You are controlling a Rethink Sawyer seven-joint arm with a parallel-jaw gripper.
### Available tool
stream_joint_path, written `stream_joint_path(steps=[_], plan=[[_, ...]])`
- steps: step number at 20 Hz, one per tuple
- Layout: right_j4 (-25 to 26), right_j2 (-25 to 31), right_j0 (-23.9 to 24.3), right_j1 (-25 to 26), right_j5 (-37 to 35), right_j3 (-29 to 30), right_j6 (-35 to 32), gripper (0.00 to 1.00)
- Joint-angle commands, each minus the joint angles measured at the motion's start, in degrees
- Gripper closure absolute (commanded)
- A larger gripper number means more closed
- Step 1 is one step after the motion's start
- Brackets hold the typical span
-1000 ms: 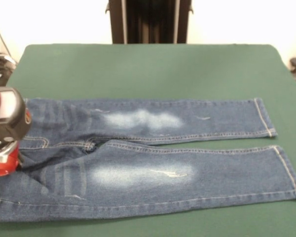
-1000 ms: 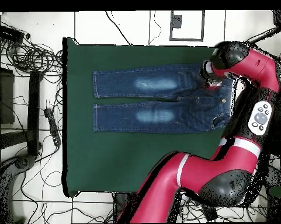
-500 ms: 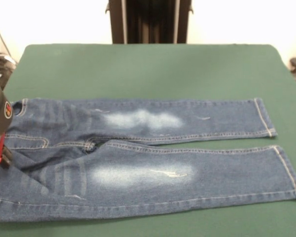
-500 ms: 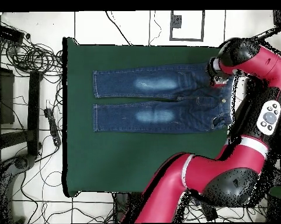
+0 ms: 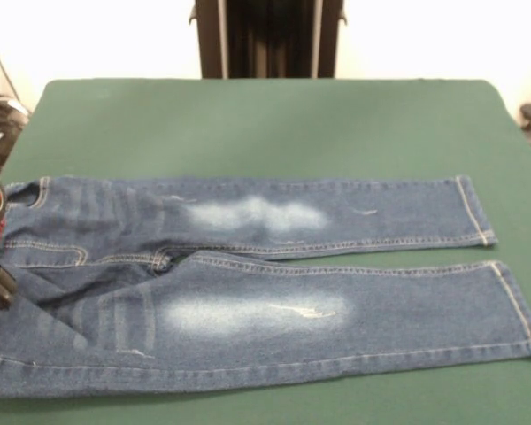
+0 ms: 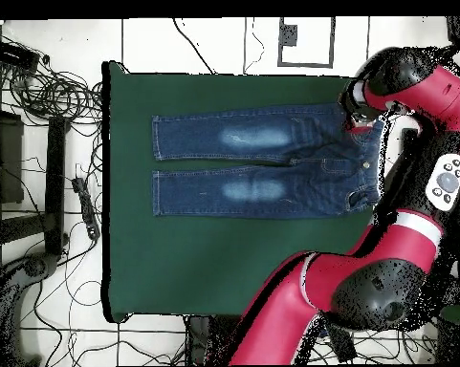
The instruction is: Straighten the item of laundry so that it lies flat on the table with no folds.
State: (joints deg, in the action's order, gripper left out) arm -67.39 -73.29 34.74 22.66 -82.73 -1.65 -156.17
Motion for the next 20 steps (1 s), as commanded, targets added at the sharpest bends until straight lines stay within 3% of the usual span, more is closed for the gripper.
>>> stream_joint_path(steps=[1,11,18,20], plan=[[-13.47,-17.28,-0.32,2.53,6.37,1.00,17.33,1.00],[-35.28,-43.99,2.94,-1.51,0.85,2.31,27.62,1.00],[-42.10,-52.07,4.30,0.39,4.11,3.25,33.70,1.00],[-41.98,-52.65,4.70,1.81,9.55,3.48,36.19,1.00]])
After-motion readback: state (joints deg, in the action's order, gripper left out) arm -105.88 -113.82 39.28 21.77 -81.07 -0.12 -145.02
